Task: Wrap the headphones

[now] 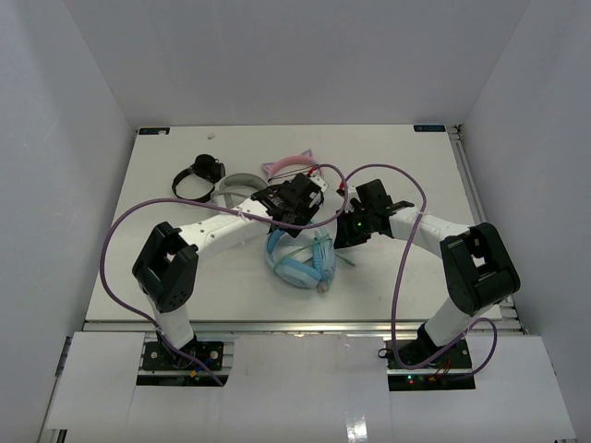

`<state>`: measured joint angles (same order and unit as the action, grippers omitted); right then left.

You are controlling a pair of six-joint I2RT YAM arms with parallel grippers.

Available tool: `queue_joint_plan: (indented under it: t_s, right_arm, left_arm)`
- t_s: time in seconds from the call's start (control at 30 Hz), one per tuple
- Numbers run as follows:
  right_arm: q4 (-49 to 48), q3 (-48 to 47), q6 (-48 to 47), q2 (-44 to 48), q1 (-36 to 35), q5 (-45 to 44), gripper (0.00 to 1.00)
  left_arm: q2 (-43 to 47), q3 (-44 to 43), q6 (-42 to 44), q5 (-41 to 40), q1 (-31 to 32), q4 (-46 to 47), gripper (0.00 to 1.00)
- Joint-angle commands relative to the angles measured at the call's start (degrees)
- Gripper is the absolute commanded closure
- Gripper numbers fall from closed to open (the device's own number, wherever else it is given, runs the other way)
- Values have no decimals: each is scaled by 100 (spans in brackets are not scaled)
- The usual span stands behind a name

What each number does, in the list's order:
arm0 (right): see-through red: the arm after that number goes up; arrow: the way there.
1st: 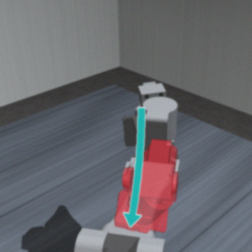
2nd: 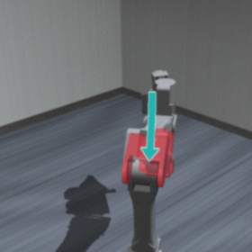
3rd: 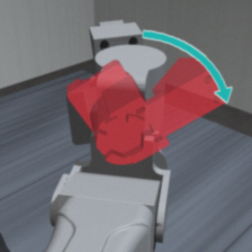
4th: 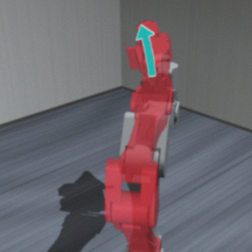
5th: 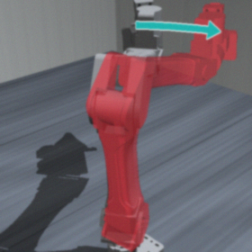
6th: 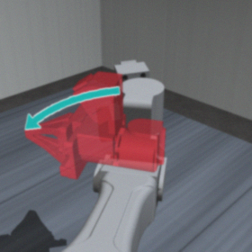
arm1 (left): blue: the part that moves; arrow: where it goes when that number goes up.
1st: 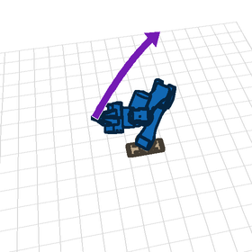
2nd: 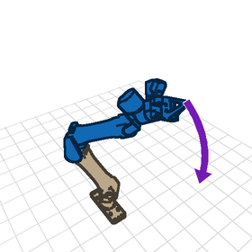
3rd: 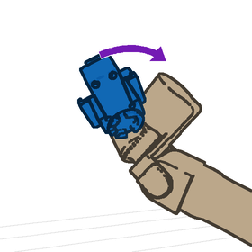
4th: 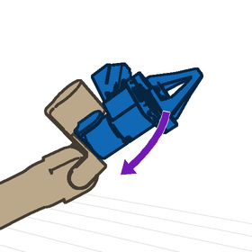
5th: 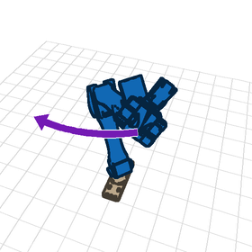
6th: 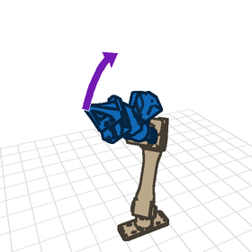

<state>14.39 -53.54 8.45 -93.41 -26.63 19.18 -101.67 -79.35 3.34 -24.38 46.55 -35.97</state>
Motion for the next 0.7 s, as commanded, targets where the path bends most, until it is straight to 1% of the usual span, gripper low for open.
queue_joint_plan:
  t_s: [0.0,0.23,0.43,0.67]
  right_arm:
    - [-105,-122,-1,-36,27,-28,74]
    - [-103,-106,8,68,27,-81,75]
    - [35,-122,85,285,27,-464,75]
    - [262,-265,207,466,27,-945,81]
  left_arm:
    - [109,-161,-113,-102,-65,11,27]
    - [128,-186,-148,-77,-76,63,26]
    - [406,-308,-184,74,-67,63,26]
    - [873,-515,-203,201,-67,82,25]
